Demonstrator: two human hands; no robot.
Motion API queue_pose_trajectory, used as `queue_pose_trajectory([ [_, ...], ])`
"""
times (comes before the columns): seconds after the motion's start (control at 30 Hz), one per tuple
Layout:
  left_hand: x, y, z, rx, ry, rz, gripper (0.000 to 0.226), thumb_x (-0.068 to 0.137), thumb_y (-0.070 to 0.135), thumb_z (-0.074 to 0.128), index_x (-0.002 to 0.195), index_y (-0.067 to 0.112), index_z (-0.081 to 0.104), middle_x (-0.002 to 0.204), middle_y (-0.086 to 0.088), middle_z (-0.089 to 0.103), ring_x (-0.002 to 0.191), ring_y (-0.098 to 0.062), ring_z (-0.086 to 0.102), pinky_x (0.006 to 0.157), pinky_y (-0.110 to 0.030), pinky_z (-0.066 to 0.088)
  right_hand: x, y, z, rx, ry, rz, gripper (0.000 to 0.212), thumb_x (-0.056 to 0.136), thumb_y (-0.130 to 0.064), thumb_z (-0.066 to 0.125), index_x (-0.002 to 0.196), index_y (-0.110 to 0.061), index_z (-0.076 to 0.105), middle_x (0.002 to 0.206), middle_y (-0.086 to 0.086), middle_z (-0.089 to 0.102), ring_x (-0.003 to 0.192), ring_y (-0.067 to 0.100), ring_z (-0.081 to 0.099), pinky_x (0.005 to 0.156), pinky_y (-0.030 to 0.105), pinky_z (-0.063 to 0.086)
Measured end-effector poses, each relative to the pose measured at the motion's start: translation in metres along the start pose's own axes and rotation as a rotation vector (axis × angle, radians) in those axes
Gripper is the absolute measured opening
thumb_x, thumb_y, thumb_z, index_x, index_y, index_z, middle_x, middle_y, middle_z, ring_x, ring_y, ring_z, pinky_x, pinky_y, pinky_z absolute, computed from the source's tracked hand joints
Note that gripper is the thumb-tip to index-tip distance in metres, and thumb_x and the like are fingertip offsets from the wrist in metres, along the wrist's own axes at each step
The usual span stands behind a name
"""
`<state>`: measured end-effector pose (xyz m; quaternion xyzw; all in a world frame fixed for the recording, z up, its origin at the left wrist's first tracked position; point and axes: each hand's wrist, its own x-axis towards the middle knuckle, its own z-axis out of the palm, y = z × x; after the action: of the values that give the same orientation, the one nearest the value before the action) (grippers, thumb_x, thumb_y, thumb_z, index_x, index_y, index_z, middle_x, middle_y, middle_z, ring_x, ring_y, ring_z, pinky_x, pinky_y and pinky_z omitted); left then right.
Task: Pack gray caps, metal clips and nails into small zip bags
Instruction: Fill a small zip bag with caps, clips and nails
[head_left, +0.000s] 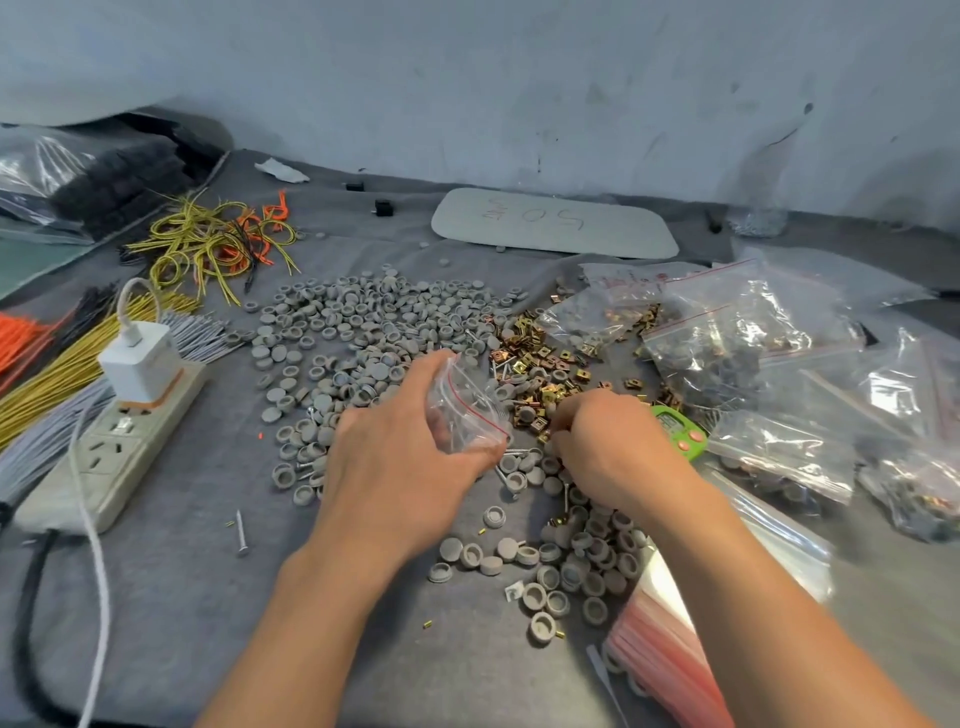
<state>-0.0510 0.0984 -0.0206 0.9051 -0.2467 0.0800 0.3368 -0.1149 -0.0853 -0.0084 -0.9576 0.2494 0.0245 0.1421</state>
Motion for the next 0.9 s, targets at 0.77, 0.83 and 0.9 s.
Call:
queue_pose_trajectory([
  [0.77, -0.002, 0.007, 0.007, 0.064, -0.026, -0.012, 0.079, 0.072, 0.064, 0.078, 0.134, 0.058, 0.031, 0.063, 0.031, 0.042, 0.064, 0.017, 0.026, 0.078, -0.034, 0.032, -0.010, 0.003, -0.010, 1.087, 0.040, -0.040, 0.023, 0.094, 0.001, 0.067, 0.094, -0.016, 0.081, 0.079, 0.009, 0.079, 0.077, 0.022, 0.078, 0.071, 0.027, 0.062],
  [0.83, -0.002, 0.007, 0.008, 0.066, -0.038, -0.008, 0.080, 0.072, 0.065, 0.078, 0.136, 0.057, 0.030, 0.065, 0.029, 0.045, 0.066, 0.016, 0.027, 0.078, -0.034, 0.033, -0.012, 0.000, -0.013, 1.194, -0.004, -0.073, 0.023, 0.092, 0.006, 0.067, 0.093, -0.012, 0.082, 0.081, 0.013, 0.079, 0.073, 0.021, 0.076, 0.067, 0.023, 0.060],
  [0.9, -0.001, 0.008, 0.009, 0.073, -0.045, -0.003, 0.083, 0.072, 0.064, 0.079, 0.139, 0.056, 0.031, 0.064, 0.027, 0.047, 0.066, 0.015, 0.027, 0.078, -0.033, 0.033, -0.014, -0.002, -0.016, 1.249, -0.022, -0.086, 0.022, 0.087, 0.009, 0.071, 0.088, -0.010, 0.082, 0.081, 0.017, 0.078, 0.068, 0.021, 0.073, 0.063, 0.024, 0.058],
])
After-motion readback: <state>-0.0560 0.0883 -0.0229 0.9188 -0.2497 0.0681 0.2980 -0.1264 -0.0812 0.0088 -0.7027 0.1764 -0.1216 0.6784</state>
